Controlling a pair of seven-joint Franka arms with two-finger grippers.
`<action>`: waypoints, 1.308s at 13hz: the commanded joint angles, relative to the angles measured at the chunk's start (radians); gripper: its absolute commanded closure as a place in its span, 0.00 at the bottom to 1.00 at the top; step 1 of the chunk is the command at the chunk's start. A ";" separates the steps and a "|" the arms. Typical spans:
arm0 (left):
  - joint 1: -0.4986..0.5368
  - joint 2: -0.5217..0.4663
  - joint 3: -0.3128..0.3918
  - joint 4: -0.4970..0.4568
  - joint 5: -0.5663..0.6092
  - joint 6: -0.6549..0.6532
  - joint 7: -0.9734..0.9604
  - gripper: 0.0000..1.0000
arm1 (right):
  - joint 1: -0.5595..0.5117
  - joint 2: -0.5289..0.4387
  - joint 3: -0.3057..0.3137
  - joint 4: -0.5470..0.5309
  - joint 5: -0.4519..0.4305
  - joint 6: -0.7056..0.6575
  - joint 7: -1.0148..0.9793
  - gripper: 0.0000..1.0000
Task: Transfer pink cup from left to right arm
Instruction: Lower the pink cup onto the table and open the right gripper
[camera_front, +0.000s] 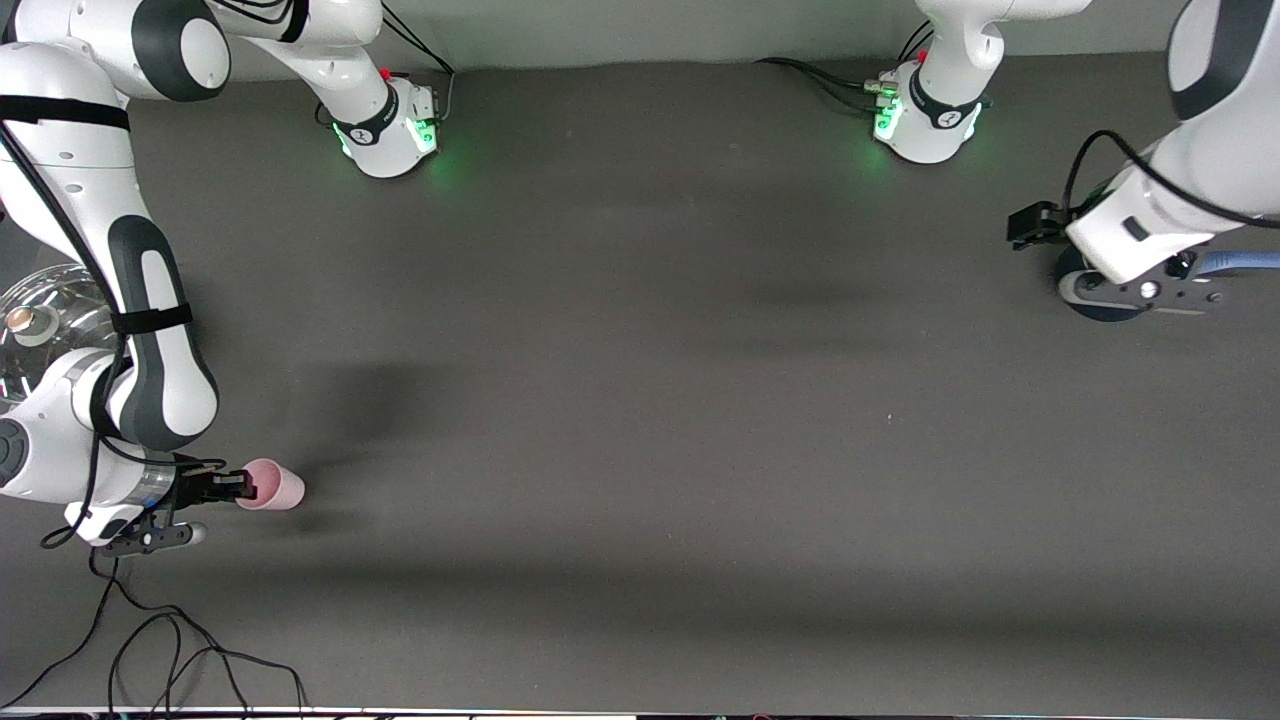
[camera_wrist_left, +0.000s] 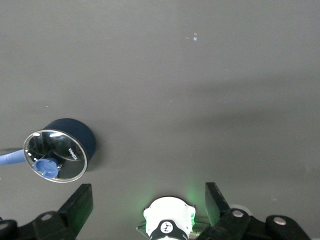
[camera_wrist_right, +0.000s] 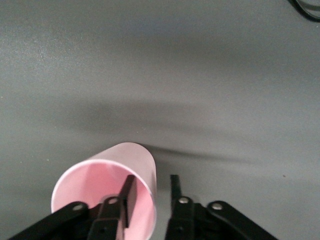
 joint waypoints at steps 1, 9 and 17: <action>0.086 -0.049 -0.067 -0.052 0.038 0.076 0.020 0.00 | 0.004 -0.034 0.000 0.010 0.015 -0.055 0.028 0.00; -0.048 0.041 0.122 0.101 0.029 0.155 0.148 0.00 | 0.004 -0.169 -0.001 0.015 0.014 -0.195 0.040 0.00; -0.051 0.043 0.122 0.083 0.022 0.134 0.140 0.00 | 0.050 -0.394 -0.001 0.015 0.003 -0.403 0.147 0.00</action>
